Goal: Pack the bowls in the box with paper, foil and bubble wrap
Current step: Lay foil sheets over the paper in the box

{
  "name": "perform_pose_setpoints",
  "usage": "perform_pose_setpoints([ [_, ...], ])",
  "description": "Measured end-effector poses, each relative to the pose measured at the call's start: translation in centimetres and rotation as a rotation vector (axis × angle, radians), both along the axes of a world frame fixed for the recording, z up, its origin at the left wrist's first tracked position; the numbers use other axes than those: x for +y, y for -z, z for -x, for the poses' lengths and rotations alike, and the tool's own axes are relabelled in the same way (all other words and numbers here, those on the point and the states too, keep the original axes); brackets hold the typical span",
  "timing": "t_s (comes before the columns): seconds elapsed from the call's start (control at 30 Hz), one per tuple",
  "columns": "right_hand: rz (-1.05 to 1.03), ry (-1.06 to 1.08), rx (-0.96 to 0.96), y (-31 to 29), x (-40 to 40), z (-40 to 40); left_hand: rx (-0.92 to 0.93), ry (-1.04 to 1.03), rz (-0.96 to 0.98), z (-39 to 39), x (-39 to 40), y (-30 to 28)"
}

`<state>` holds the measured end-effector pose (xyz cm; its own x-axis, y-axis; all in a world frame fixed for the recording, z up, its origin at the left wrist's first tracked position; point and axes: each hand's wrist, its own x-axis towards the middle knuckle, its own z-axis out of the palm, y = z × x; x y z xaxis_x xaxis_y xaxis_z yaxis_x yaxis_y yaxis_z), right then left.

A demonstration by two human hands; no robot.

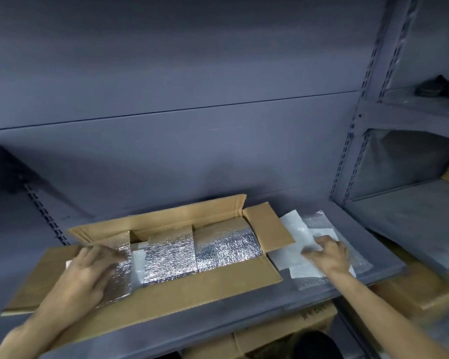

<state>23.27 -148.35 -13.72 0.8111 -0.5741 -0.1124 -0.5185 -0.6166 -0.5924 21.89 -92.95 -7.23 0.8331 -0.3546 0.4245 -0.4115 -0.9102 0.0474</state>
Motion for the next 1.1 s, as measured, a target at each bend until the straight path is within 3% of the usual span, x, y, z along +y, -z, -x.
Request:
perform_pose_setpoints([
  [0.07,-0.011,0.015,-0.026,0.2,-0.1,-0.2,0.08,0.025,-0.066,0.2,-0.3,-0.4],
  [0.17,-0.07,0.044,-0.13,0.5,-0.1,-0.4,0.042,0.219,-0.233,-0.5,0.1,0.3],
  [0.23,-0.178,0.063,-0.217,0.5,0.1,-0.4,0.22,0.131,-0.245,-0.9,0.6,-0.4],
  [0.33,-0.225,0.035,-0.281,0.2,0.2,-0.5,0.189,-0.032,-0.234,-2.2,1.0,-0.2],
  [0.47,-0.086,-0.077,-0.148,-0.1,0.6,-0.5,0.184,-0.07,-0.331,-3.0,0.6,-0.4],
  [0.57,0.016,-0.133,-0.05,0.2,1.1,-0.5,0.209,-0.067,-0.28,-2.8,0.6,-0.4],
  [0.67,0.044,-0.13,-0.007,0.8,1.3,-0.7,0.216,0.022,-0.067,-2.3,0.4,-1.2],
  [0.77,0.056,-0.126,-0.018,1.1,1.3,-0.7,0.344,0.052,0.115,-1.2,0.8,-2.9],
  [0.93,0.036,-0.142,-0.029,1.5,0.9,-0.8,0.501,0.036,-0.051,-0.5,2.5,-5.7],
  [1.1,0.037,-0.136,-0.018,1.6,1.0,-1.0,0.747,0.003,-0.09,0.1,1.2,-8.1],
])
